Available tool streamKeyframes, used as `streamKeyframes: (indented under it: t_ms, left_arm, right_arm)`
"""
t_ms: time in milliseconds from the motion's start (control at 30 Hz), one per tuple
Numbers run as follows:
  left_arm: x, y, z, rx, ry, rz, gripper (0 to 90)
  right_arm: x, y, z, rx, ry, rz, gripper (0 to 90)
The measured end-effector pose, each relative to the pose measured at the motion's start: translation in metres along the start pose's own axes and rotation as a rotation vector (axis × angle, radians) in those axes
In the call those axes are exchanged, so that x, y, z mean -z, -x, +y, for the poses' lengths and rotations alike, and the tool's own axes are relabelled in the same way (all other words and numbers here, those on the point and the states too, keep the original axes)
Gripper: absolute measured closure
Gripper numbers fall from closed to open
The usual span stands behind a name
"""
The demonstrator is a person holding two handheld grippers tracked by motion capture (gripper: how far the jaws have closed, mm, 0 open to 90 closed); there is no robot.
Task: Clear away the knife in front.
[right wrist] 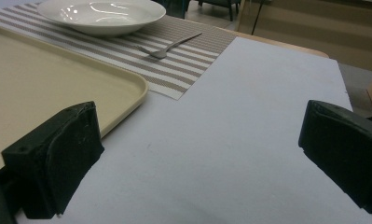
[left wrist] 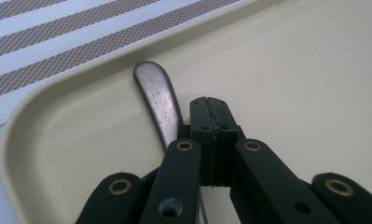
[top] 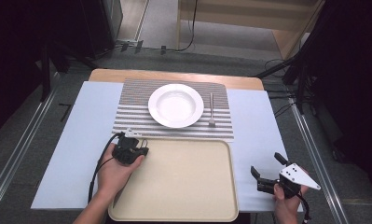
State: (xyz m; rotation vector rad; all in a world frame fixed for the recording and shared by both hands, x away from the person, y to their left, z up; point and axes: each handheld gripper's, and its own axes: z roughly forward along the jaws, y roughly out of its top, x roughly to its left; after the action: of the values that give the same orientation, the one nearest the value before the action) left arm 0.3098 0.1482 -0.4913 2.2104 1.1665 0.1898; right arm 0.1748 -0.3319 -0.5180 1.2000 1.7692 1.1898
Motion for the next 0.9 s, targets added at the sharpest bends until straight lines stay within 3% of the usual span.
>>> streamKeyframes:
  t_ms: [300, 633, 667, 800, 900]
  left_arm:
    - [0.013, -0.017, -0.016, 0.045, 0.034, -0.001, 89.6]
    - [0.018, -0.026, -0.025, 0.041, 0.072, -0.025, 89.0]
    - [0.019, -0.028, -0.028, 0.047, 0.088, -0.046, 86.3]
    - [0.026, -0.029, -0.032, 0.034, 0.133, -0.056, 77.4]
    - [0.037, -0.033, -0.037, 0.035, 0.212, -0.101, 72.3]
  right_arm:
    - [0.000, 0.000, 0.000, -0.001, -0.003, -0.005, 0.0]
    - [-0.001, 0.000, 0.000, -0.002, -0.005, -0.009, 0.0]
    - [-0.001, 0.000, 0.000, -0.001, -0.006, -0.009, 0.0]
    - [-0.001, 0.000, 0.000, 0.000, -0.007, -0.011, 0.0]
    - [-0.001, -0.001, 0.000, 0.000, -0.008, -0.013, 0.0]
